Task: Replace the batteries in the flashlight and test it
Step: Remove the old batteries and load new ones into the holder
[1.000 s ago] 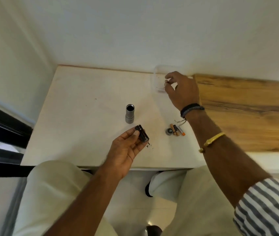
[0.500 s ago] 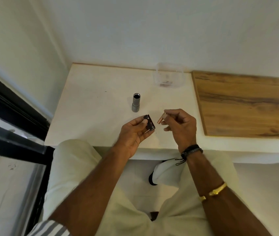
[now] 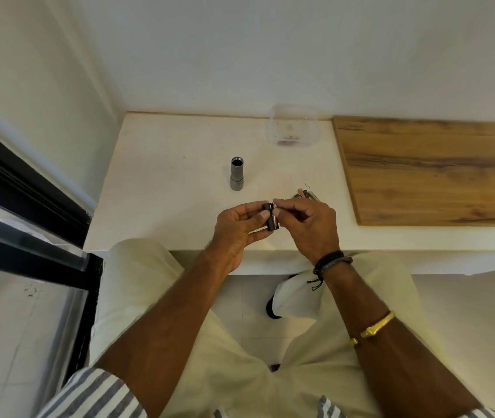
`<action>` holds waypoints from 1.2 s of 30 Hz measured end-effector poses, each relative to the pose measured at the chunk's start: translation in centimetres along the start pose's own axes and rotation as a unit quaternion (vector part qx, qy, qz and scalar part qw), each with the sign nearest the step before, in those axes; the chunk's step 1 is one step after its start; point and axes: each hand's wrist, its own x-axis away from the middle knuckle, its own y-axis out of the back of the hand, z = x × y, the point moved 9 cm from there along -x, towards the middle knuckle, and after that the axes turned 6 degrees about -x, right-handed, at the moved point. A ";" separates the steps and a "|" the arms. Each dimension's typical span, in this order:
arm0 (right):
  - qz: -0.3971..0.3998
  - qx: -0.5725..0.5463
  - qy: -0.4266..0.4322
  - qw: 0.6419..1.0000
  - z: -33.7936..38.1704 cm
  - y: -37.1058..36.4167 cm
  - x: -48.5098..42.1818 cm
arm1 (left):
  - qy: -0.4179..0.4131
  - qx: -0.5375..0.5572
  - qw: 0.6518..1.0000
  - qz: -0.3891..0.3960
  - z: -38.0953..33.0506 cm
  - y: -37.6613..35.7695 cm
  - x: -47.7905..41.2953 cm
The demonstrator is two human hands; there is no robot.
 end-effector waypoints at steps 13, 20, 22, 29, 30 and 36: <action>-0.006 0.062 0.065 0.996 0.6 -2.0 1.2 | 0.017 0.041 0.998 -0.046 0.4 1.2 -0.2; -0.035 0.015 0.010 0.999 -0.8 -1.0 0.0 | 0.058 0.098 0.993 -0.029 0.7 0.2 -0.6; -0.061 -0.012 -0.014 0.998 -1.5 -0.4 -0.7 | 0.062 0.116 0.991 -0.034 0.8 0.3 -1.0; -0.111 -0.122 -0.107 0.980 -4.1 1.5 -6.5 | 0.080 0.180 0.980 -0.040 1.3 1.2 -2.3; -0.107 -0.110 -0.113 0.982 -5.4 1.6 -9.9 | 0.090 0.187 0.977 -0.047 1.6 1.3 -4.6; -0.092 0.026 -0.100 0.990 -6.3 2.4 -19.7 | 0.116 0.181 0.974 -0.071 2.7 2.6 -5.2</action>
